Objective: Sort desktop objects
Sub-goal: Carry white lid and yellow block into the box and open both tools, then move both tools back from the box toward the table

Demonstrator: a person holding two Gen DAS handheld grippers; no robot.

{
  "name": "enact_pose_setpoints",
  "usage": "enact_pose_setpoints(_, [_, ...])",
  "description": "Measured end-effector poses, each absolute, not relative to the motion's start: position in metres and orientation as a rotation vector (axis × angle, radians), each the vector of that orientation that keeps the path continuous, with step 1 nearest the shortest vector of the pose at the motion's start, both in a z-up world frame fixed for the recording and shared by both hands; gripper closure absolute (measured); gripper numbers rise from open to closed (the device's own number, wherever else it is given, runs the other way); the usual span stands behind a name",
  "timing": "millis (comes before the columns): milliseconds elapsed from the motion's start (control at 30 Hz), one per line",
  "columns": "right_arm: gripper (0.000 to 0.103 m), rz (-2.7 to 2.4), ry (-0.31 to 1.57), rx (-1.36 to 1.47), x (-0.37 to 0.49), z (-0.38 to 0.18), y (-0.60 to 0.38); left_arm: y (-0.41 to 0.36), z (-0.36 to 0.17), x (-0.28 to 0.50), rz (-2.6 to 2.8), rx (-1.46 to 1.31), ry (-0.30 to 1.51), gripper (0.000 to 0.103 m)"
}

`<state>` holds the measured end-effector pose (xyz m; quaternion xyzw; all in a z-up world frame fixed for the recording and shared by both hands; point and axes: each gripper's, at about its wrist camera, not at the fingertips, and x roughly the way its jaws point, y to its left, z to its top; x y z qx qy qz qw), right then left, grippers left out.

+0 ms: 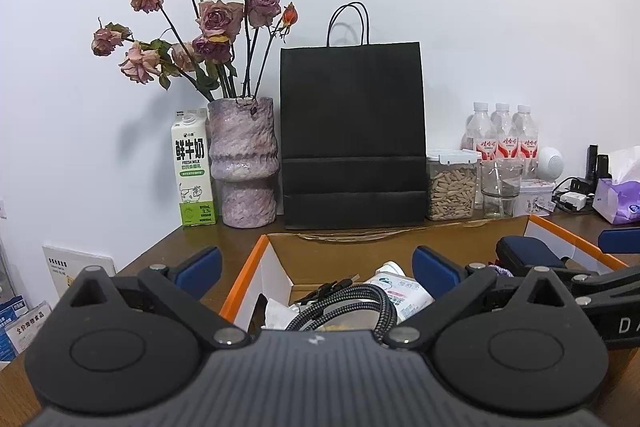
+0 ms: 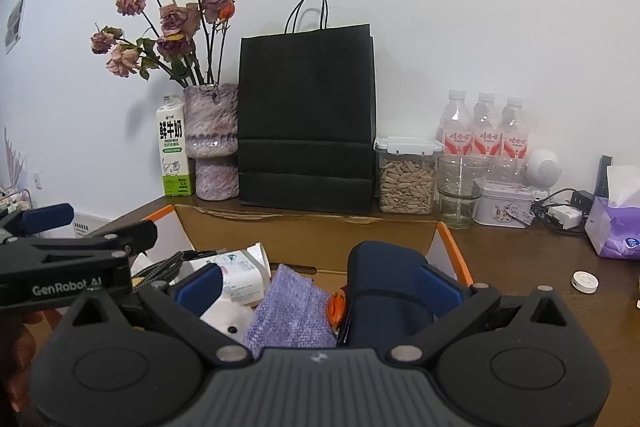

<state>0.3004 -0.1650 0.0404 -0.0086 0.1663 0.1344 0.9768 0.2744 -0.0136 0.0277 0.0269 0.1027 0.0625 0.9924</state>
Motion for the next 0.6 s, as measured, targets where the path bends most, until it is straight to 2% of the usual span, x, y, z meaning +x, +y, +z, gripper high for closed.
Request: enact_pose_setpoints(600, [0.000,0.251,0.336,-0.036,0.265,0.025,-0.180,-0.017,0.016,0.243,0.136,0.081,0.190,0.000])
